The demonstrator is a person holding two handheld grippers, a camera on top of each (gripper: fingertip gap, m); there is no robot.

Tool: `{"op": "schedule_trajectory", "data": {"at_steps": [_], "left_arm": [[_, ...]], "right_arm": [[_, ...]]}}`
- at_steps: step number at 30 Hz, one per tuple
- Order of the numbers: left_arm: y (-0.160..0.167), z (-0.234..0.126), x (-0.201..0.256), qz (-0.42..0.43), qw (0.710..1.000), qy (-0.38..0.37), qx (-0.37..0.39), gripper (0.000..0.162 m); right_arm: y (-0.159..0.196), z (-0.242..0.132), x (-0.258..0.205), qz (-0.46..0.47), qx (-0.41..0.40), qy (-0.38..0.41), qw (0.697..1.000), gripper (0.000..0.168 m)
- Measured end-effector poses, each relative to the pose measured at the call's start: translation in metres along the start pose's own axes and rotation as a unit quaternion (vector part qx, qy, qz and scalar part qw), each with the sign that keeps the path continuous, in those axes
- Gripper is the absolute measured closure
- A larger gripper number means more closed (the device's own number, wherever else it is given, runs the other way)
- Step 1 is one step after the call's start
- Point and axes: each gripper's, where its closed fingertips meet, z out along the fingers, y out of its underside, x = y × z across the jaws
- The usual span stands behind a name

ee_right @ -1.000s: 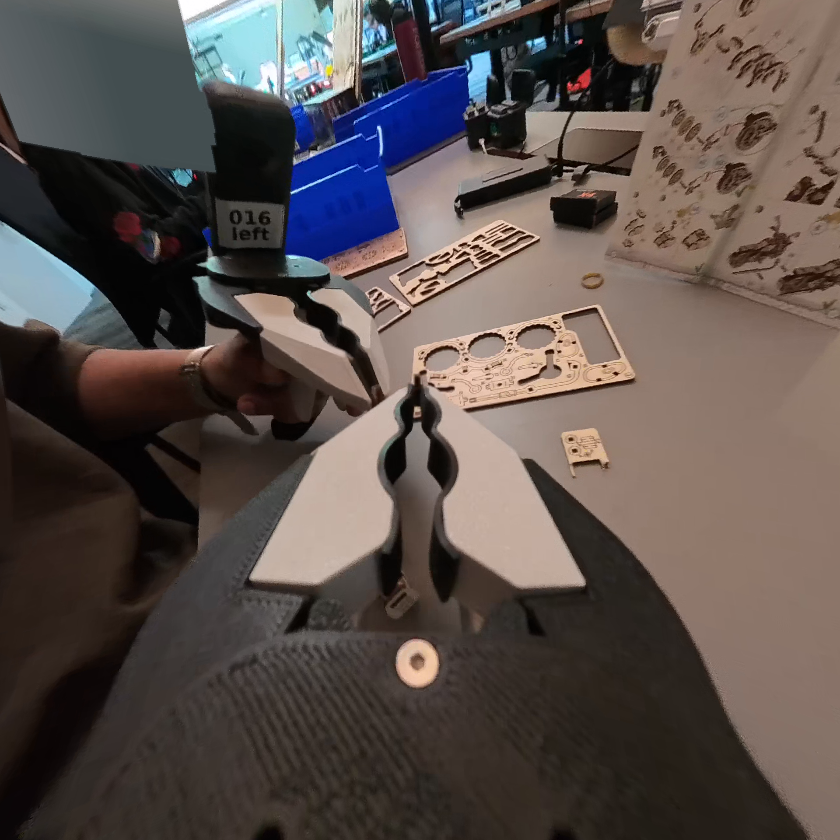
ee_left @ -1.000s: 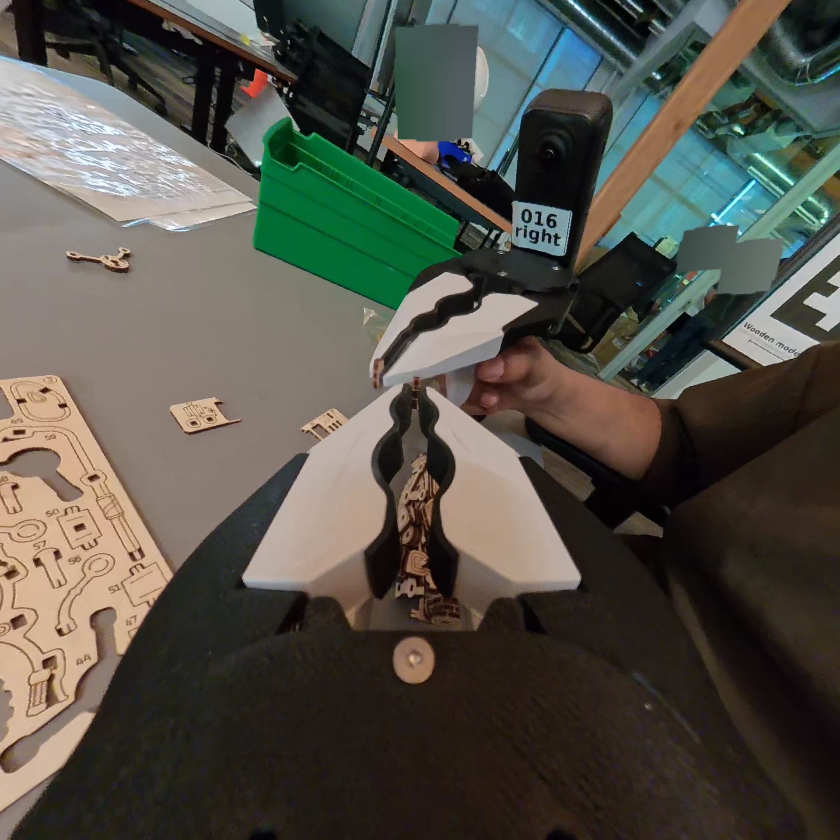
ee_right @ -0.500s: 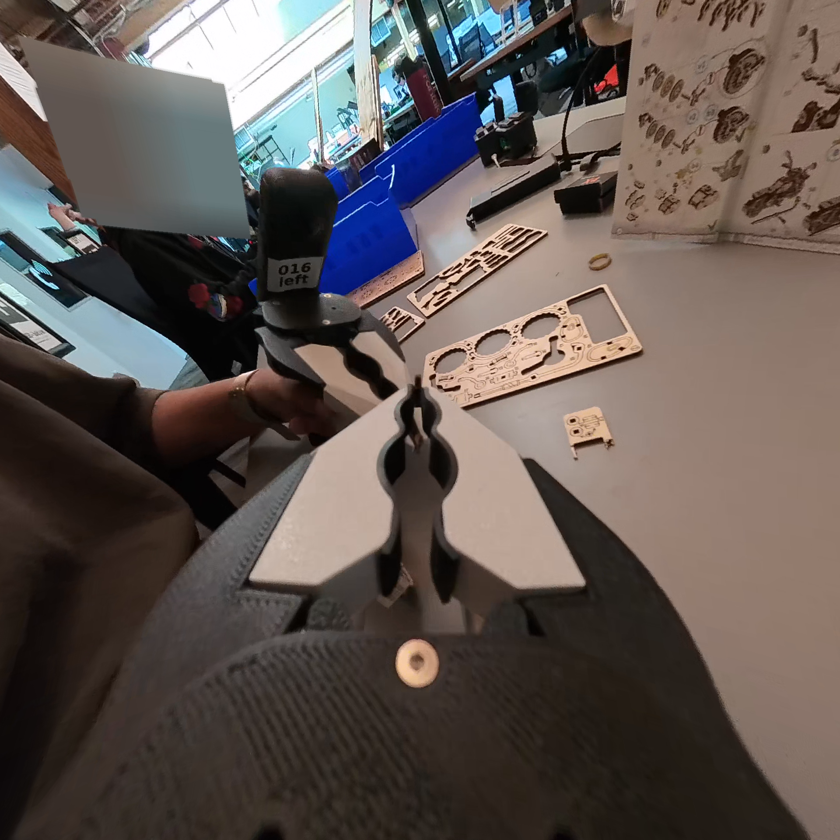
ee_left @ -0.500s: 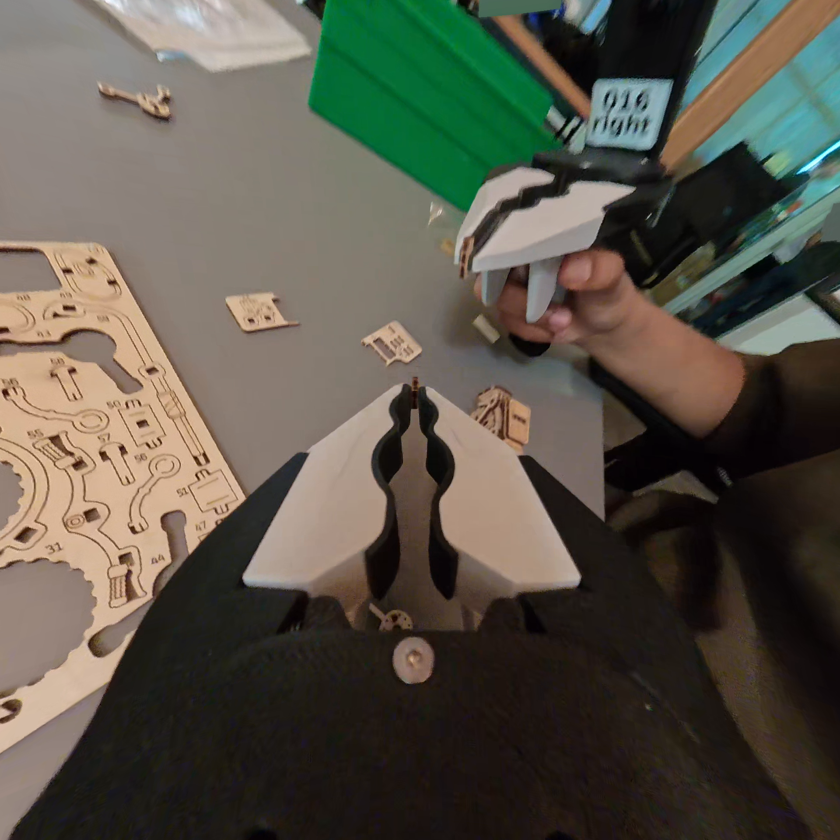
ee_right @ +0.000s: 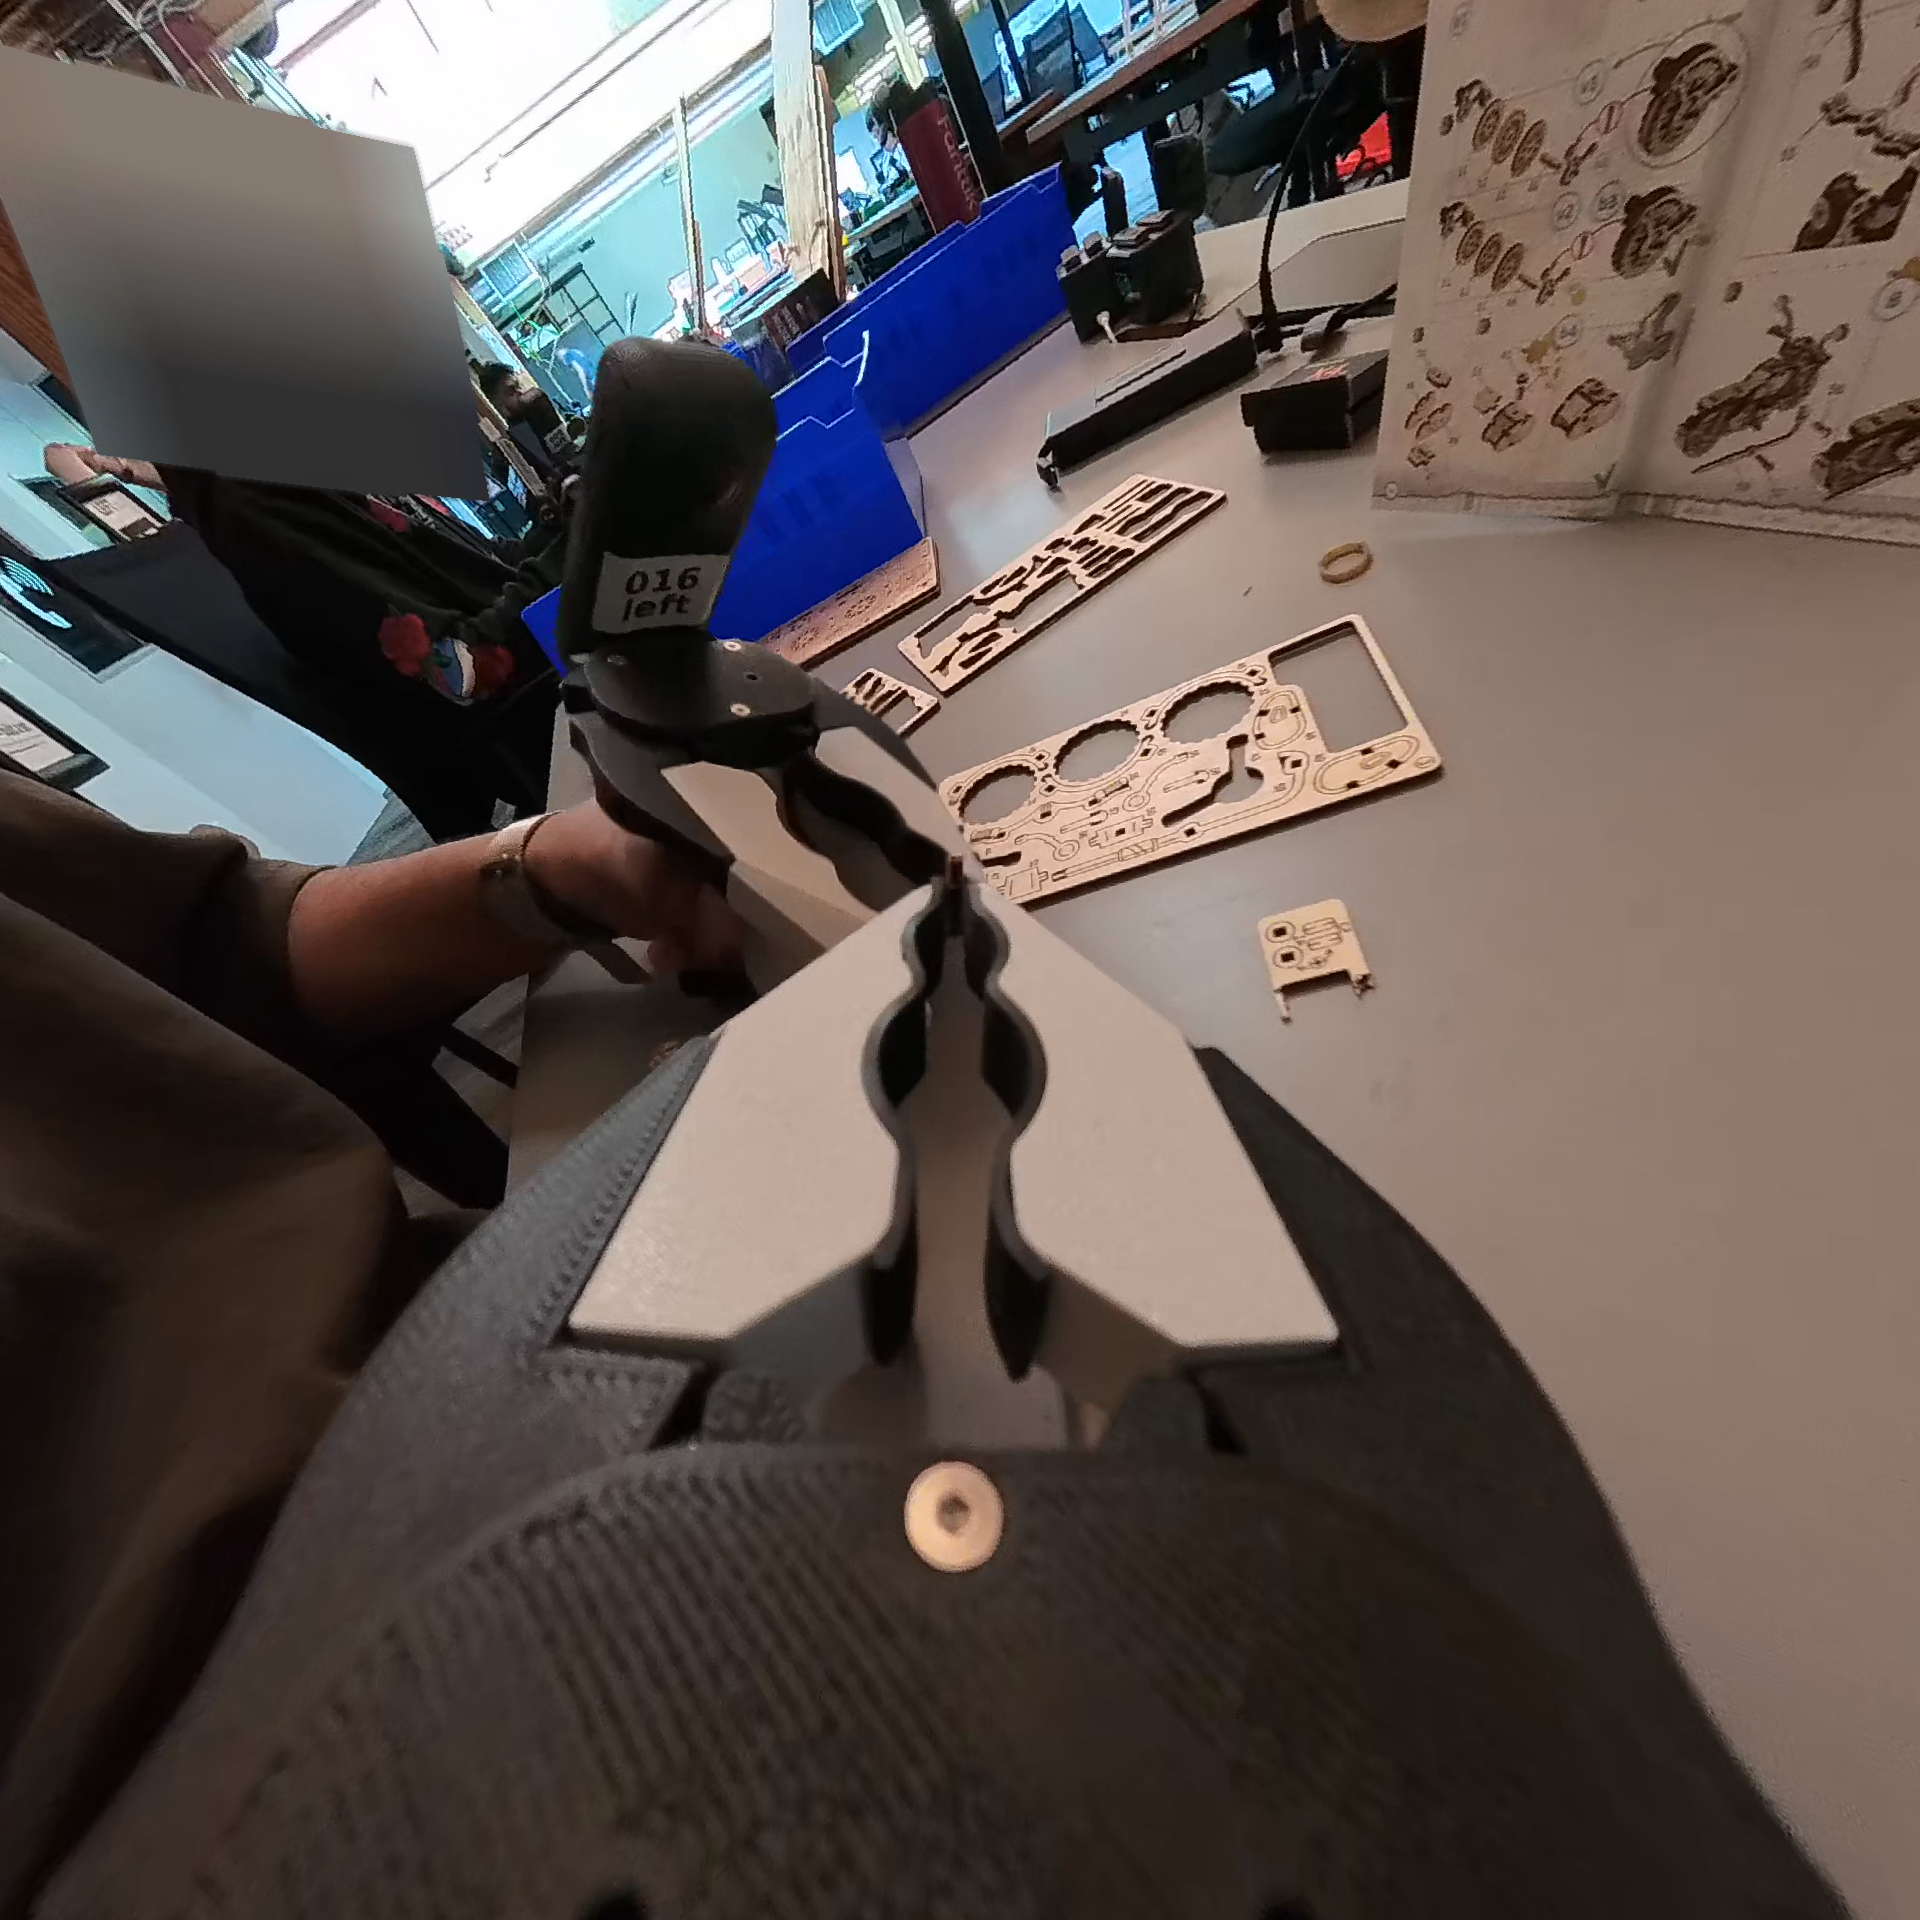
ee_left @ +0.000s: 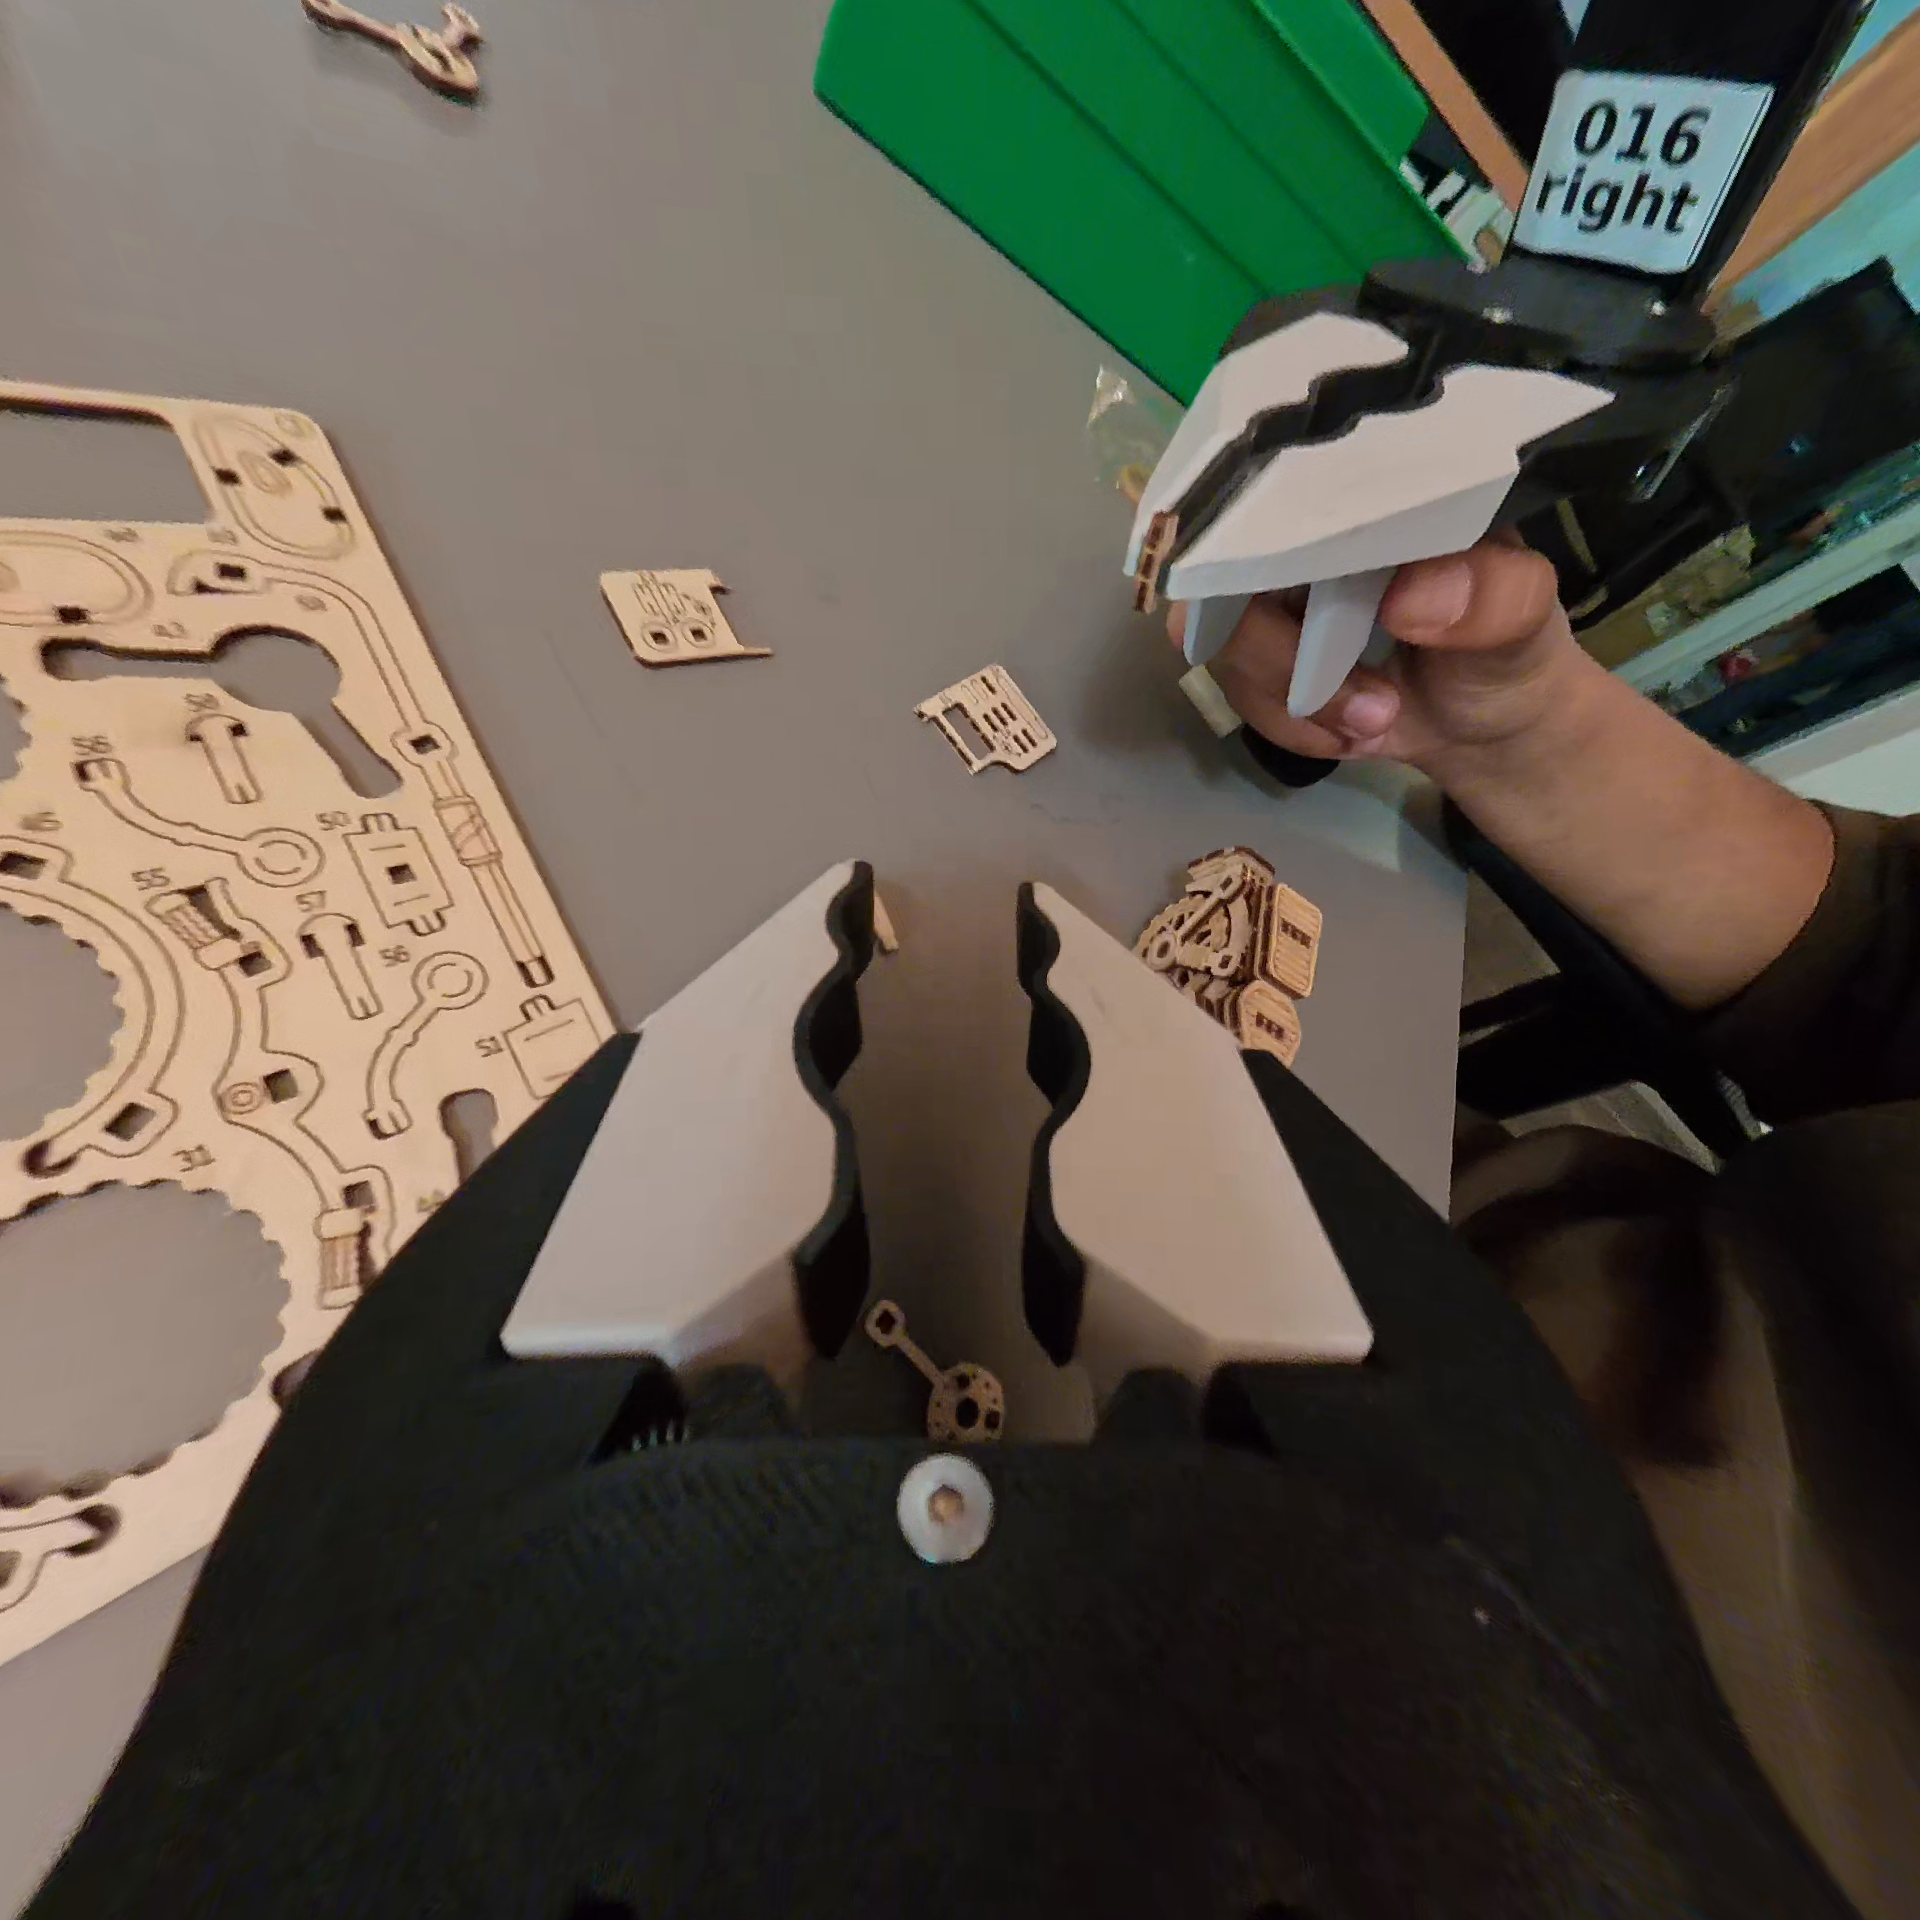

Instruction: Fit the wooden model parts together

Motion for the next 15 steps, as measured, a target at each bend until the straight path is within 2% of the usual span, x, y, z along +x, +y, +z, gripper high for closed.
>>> {"op": "schedule_trajectory", "data": {"at_steps": [1, 3, 6, 10, 13, 15], "left_arm": [[-0.003, -0.002, -0.002, 0.0, 1.0, -0.001, 0.009, 0.137], [-0.01, -0.007, 0.0, 0.003, 0.999, 0.013, 0.032, 0.138], [-0.02, -0.015, 0.017, -0.011, 0.995, 0.081, 0.065, 0.145], [-0.028, -0.021, 0.032, -0.057, 0.983, 0.151, 0.091, 0.153], [-0.03, -0.024, 0.036, -0.081, 0.976, 0.174, 0.099, 0.162], [-0.03, -0.025, 0.038, -0.091, 0.973, 0.187, 0.099, 0.162]], "right_arm": [[0.0, 0.0, 0.0, 0.0, 0.001, -0.001, 1.0, 0.167], [0.001, 0.001, -0.003, -0.002, -0.001, -0.006, 1.0, 0.167], [0.007, 0.006, -0.012, -0.031, -0.02, -0.018, 0.999, 0.167], [0.017, 0.013, -0.017, -0.118, -0.053, 0.01, 0.992, 0.167], [0.018, 0.015, -0.02, -0.187, -0.06, 0.037, 0.98, 0.167], [0.018, 0.014, -0.019, -0.239, -0.065, 0.064, 0.967, 0.167]]}}
